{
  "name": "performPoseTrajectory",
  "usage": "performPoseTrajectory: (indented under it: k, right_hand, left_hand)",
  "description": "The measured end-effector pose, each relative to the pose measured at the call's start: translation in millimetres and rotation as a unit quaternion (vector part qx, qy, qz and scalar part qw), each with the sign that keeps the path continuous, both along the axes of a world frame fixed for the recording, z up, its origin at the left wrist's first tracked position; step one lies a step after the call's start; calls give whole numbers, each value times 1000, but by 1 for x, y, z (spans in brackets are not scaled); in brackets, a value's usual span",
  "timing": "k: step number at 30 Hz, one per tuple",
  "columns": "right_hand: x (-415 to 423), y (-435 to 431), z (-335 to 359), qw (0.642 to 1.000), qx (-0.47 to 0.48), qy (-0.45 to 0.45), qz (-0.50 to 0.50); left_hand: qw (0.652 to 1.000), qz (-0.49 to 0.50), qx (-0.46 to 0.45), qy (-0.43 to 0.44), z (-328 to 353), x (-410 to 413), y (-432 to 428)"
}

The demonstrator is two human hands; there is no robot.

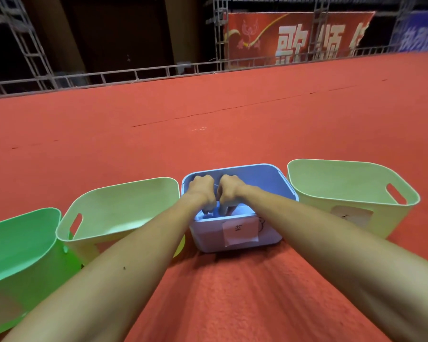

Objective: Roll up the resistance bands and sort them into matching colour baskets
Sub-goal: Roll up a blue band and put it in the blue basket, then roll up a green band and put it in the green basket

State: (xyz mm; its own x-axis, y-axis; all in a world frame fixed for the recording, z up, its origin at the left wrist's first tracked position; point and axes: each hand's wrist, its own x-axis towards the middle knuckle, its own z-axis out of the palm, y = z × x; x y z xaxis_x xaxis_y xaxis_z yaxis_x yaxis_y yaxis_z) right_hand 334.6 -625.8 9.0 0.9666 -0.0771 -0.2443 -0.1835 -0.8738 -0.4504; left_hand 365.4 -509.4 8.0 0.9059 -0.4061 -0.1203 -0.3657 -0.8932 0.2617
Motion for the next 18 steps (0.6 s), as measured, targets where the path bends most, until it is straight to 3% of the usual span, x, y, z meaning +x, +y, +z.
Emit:
performPoseTrajectory:
  k: [6, 9, 14, 18]
  right_hand:
    - [-21, -11, 30, 999, -23, -32, -1]
    - [-45, -23, 63, 995, -6, -99, -21]
    - [-98, 2, 114, 962, 135, -235, -38]
    - [-145, 85, 123, 946, 225, -230, 40]
  left_hand:
    - [996, -15, -58, -63, 33, -14, 16]
    - [989, -17, -118, -91, 66, -30, 41]
    - [970, -33, -204, -131, 110, -86, 115]
    - [970, -15, -213, -119, 113, -145, 197]
